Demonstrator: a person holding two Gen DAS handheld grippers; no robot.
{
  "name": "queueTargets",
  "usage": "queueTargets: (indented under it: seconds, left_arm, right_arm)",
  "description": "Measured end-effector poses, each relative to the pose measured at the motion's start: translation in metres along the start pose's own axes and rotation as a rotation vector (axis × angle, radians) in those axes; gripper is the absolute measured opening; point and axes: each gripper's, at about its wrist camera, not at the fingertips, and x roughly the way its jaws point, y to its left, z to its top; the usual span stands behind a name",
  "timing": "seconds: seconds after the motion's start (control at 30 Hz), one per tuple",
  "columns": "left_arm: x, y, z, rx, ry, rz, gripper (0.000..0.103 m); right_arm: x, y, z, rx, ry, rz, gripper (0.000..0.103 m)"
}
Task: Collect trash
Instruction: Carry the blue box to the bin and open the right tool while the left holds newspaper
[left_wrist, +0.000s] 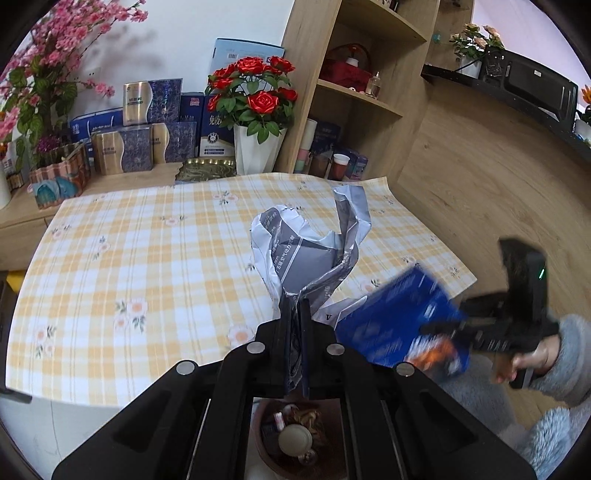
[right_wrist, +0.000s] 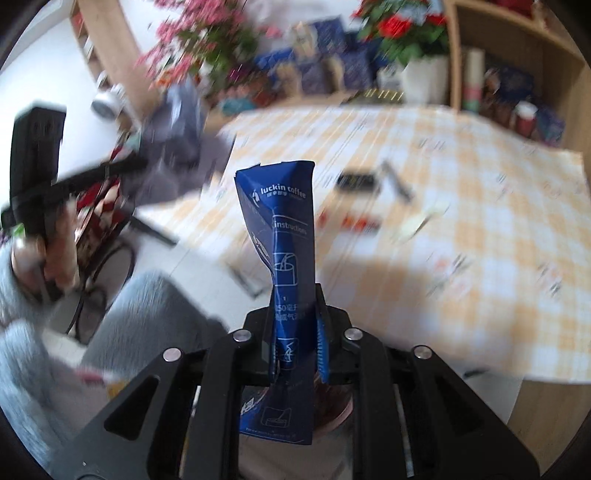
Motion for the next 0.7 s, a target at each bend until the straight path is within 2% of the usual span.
queueTargets:
  seconds: [0.1,0.2,0.5,0.57,0.63,0.7]
  left_arm:
    - [-0.006,-0.002,-0.013,-0.017,0.008,-0.002,0.004]
    - [-0.008,-0.004,-0.024,-0.035,0.025,-0.009,0.004]
    - [0.002,-0.005,-0.052,-0.044,0.087,-0.026,0.005]
    - [0.006,-0.004,-0.057,-0.038,0.099,-0.031,0.005]
    - [0.009,-0.004,-0.063,-0.032,0.107,-0.041,0.005]
    - [0.014,-0.004,-0.067,-0.032,0.119,-0.048,0.005]
  right_arm:
    - [0.03,0.01,-0.03,0.009,0.101,0.024,0.019]
    - [0.058,0.016,-0.05,0.015,0.16,0.033,0.019]
    - [0.127,-0.007,-0.078,0.134,0.279,-0.011,0.02]
    - [0.136,-0.015,-0.081,0.171,0.298,-0.018,0.024]
    - [0.139,-0.023,-0.083,0.212,0.292,-0.037,0.039]
    - [0.136,-0.03,-0.081,0.234,0.268,-0.059,0.059]
